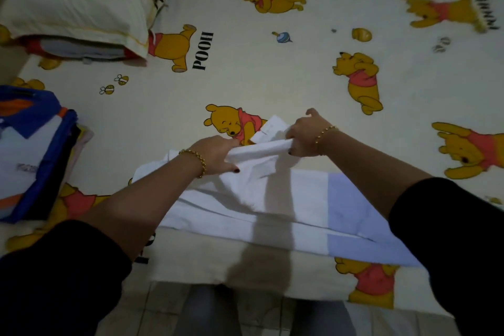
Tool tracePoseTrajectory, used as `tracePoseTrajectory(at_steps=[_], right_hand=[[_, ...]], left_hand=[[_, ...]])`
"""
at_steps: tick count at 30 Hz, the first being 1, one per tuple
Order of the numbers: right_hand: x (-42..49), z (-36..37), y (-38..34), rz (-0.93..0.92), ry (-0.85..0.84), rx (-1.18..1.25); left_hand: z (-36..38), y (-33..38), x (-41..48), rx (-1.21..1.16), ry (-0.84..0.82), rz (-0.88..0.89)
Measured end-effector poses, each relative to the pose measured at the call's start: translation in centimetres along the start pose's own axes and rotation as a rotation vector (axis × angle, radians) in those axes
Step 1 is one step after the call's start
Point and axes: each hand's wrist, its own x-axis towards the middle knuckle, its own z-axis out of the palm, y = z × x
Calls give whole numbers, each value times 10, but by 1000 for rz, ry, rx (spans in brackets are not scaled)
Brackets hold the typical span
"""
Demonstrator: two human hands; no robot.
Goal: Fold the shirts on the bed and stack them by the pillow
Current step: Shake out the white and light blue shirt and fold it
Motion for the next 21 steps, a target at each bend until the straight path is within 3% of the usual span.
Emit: tracePoseTrajectory(at_steps=[4,8,13,21], right_hand=[[-53,32,30,149,-142,-31],[-90,54,33,206,-99,-93],[-119,78,29,429,-24,-158],[-170,141,-12,451,11,-136]], left_hand=[[12,7,-5,159,9,-36],[29,15,-10,253,-21,-55],[32,9,-25,403,36,-138],[82,-3,-66,453,-35,-313]])
